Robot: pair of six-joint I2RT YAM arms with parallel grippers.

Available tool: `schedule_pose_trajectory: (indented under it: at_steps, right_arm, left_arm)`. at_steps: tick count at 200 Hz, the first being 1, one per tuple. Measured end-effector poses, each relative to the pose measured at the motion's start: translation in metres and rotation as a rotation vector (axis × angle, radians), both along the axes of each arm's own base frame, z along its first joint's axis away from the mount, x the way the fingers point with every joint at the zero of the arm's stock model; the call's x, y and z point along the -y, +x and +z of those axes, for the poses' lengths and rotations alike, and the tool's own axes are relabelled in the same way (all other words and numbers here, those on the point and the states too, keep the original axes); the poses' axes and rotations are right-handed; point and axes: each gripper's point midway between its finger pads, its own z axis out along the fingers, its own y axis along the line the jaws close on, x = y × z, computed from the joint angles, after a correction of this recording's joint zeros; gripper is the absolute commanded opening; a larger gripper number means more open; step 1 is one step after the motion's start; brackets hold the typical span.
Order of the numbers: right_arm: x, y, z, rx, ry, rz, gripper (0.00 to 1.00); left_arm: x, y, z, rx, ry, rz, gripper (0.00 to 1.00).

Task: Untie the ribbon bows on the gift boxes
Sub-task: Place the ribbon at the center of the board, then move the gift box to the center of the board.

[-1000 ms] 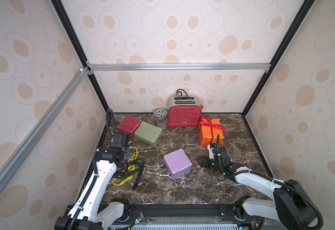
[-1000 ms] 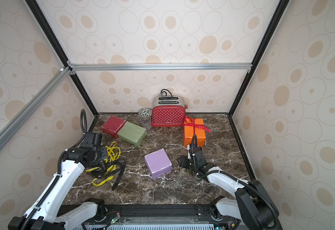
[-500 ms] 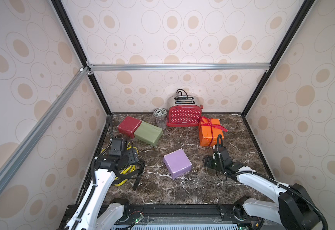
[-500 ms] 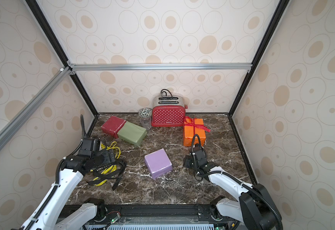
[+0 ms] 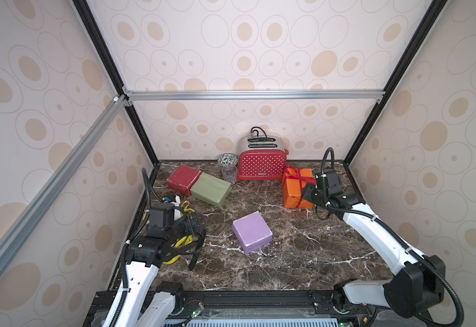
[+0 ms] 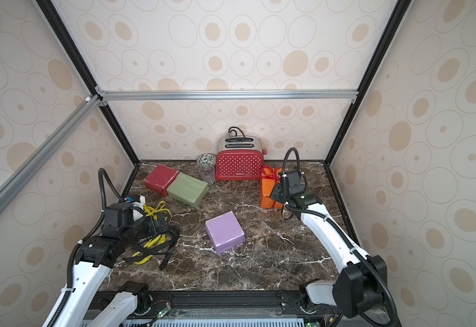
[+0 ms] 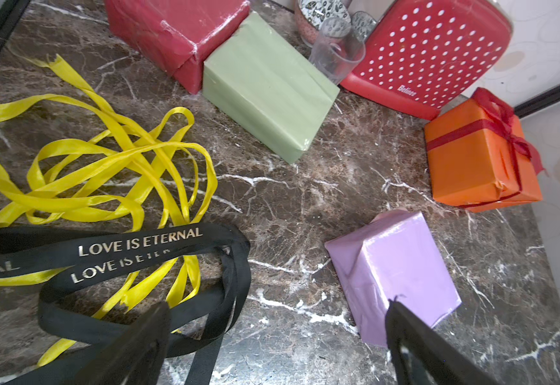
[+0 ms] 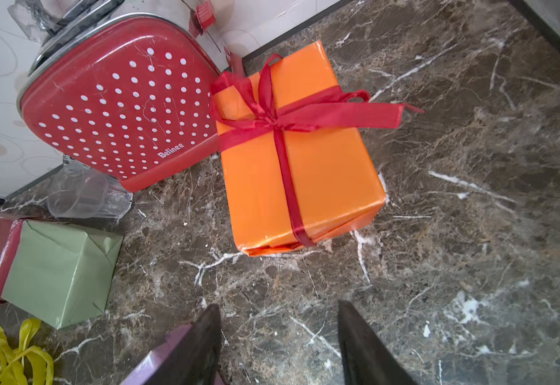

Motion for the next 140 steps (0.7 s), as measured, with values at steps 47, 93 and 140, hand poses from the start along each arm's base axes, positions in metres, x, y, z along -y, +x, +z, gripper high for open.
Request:
schedule_pose_trajectory:
  at_steps: [47, 93, 140]
  right_arm:
    - [-0.025, 0.061, -0.012, -0.133, -0.047, 0.092, 0.56]
    - [-0.011, 0.094, -0.04, -0.247, -0.143, 0.088, 0.55]
    - [0.01, 0.101, -0.064, -0.318, -0.194, 0.077, 0.41]
  left_arm:
    - [0.023, -0.005, 0.002, 0.009, -0.039, -0.1, 0.99]
    - [0.039, -0.007, -0.003, -0.018, -0.068, -0.165, 0.99]
    - [0.043, -0.007, -0.006, -0.033, -0.079, -0.185, 0.98]
